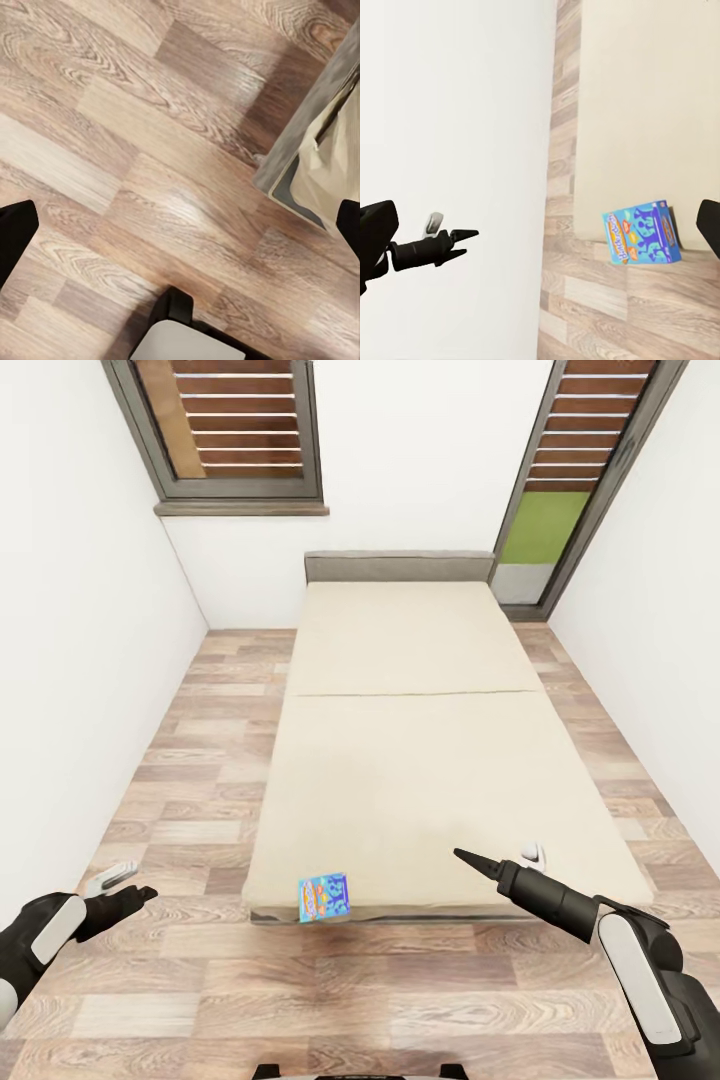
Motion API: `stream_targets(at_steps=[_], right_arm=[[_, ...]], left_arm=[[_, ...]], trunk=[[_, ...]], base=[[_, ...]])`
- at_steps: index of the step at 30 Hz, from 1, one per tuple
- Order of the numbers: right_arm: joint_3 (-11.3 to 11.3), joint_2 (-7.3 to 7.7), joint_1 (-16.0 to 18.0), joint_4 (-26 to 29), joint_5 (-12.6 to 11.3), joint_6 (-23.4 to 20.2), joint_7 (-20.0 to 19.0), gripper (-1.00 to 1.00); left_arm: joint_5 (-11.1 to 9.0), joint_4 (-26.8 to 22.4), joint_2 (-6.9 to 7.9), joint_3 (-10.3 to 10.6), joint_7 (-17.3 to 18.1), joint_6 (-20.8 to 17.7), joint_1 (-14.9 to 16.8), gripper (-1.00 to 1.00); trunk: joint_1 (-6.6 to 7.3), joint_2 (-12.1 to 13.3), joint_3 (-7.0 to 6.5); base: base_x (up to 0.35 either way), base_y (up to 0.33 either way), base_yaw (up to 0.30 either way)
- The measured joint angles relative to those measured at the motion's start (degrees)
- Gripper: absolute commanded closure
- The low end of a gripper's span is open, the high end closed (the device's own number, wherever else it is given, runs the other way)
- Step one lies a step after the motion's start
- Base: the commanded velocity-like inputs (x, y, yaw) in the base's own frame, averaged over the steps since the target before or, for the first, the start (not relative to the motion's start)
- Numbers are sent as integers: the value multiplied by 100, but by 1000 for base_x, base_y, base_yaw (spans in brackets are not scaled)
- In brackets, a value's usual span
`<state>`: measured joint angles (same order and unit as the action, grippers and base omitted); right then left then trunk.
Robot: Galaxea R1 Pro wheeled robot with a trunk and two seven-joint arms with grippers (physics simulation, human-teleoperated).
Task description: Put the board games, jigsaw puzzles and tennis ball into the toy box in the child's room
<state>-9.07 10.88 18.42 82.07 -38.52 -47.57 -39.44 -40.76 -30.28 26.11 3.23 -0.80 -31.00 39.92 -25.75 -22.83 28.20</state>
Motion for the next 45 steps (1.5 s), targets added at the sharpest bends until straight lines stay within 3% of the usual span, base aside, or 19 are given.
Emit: stream_targets(at_steps=[25, 34, 38, 45], right_arm=[[1, 1, 0, 0, 1, 17, 0, -100], [4, -2, 0, 0, 6, 18, 3, -100], [7, -5, 0, -4, 8, 18, 7, -100], [-8, -4, 0, -15, 3, 18, 3, -100]], left_arm=[[7, 0, 10, 22, 0, 0, 0, -100], [5, 15, 292, 31, 48, -7, -2, -100], [23, 21, 318, 66, 45, -3, -5, -100], [363, 42, 290, 303, 5, 9, -6, -100]], trunk=[[0, 0, -237], [0, 0, -322], [0, 0, -360], [0, 0, -426]], base=[[0, 1, 0], [0, 0, 0], [0, 0, 0], [0, 0, 0]])
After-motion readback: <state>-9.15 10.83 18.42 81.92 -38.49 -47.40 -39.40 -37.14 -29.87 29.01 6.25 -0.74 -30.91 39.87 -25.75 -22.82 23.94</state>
